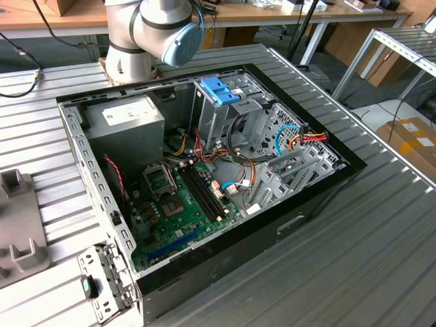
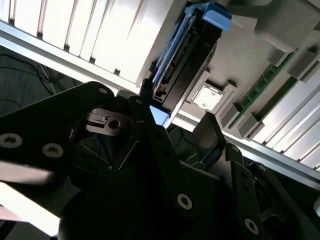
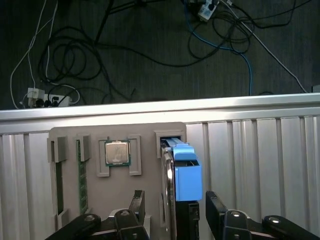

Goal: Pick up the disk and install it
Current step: 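Pick up the disk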

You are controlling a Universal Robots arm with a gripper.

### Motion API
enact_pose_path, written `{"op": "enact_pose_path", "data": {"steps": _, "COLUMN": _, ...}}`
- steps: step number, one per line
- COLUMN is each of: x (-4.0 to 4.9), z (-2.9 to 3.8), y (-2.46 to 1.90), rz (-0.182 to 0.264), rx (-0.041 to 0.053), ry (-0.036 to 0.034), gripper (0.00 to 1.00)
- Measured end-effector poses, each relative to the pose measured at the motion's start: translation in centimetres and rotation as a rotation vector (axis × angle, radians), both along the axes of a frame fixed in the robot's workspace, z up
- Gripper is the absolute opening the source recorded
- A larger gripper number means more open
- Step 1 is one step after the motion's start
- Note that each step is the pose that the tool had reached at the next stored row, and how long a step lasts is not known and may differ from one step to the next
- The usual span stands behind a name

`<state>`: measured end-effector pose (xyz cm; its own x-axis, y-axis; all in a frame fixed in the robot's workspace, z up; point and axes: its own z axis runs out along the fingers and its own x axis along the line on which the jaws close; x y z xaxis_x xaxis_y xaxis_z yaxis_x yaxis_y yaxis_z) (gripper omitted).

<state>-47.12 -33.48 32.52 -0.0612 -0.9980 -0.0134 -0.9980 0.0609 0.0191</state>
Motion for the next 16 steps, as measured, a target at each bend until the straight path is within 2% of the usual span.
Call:
{"op": "enact_pose_path", "data": {"steps": 3, "x": -0.24, "z": -0.85, "y": 0.06, "rz": 0.0, "rx": 0.0, "ry": 0.0, "gripper": 0.6}}
{"op": "enact_pose_path", "data": {"steps": 8, "x": -0.67, "z": -1.51, "y": 0.28, "rz": 0.002, "rx": 0.0, "ry": 0.0, "gripper": 0.6}}
{"op": "enact_pose_path", "data": {"steps": 16, "x": -1.09, "z": -2.49, "y": 1.33, "rz": 0.016, "rx": 0.0, "ry": 0.0, "gripper": 0.6}}
